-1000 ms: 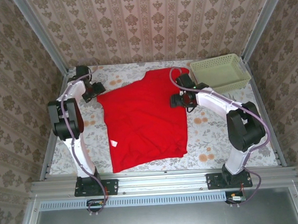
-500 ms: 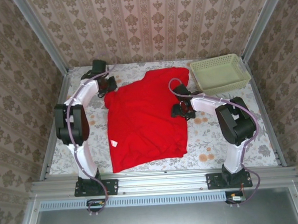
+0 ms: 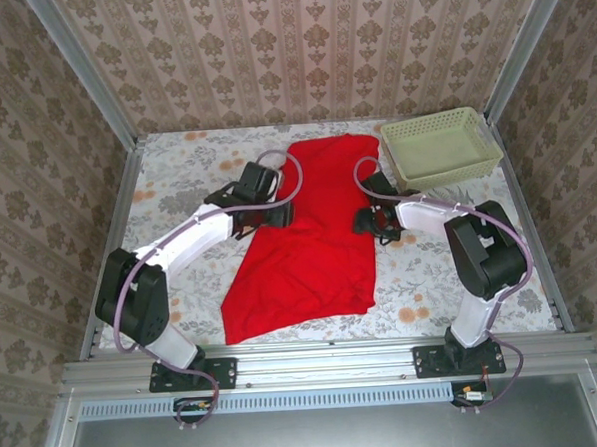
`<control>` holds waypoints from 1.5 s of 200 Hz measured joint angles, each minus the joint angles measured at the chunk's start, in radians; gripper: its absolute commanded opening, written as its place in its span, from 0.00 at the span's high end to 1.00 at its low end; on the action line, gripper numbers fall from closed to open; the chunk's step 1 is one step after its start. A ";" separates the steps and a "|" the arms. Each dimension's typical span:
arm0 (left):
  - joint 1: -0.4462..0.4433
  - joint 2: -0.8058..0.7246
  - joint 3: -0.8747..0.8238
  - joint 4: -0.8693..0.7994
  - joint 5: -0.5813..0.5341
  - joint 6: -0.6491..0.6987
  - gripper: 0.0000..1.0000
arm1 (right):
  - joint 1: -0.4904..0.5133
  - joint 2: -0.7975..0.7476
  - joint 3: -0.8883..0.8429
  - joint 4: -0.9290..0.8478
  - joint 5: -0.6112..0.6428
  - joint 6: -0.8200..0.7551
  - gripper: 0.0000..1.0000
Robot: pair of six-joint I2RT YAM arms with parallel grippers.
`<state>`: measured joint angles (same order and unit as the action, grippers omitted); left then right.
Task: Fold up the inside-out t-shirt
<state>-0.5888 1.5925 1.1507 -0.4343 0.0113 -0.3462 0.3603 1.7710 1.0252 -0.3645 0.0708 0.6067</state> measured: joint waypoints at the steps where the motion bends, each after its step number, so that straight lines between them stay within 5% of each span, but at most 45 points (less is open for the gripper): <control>1: 0.004 0.000 -0.003 -0.001 0.005 -0.003 0.43 | 0.000 0.000 0.000 0.000 0.000 0.000 0.25; 42: 0.211 0.000 -0.035 0.026 0.083 -0.105 0.47 | -0.003 -0.024 -0.026 0.000 0.000 0.000 0.25; 118: -0.033 0.004 -0.103 0.074 0.093 -0.156 0.39 | -0.003 -0.026 -0.030 -0.001 0.001 0.000 0.25; 233: -0.037 0.186 0.021 0.050 -0.111 -0.134 0.71 | -0.003 -0.027 -0.032 0.001 0.003 -0.001 0.25; 300: 0.059 0.199 0.080 0.032 -0.149 -0.084 0.83 | -0.001 -0.026 -0.032 0.003 0.001 -0.005 0.26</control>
<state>-0.5301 1.7912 1.2308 -0.4026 -0.1379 -0.4305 0.3595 1.7447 0.9928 -0.3618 0.0719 0.6022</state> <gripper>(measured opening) 0.192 0.747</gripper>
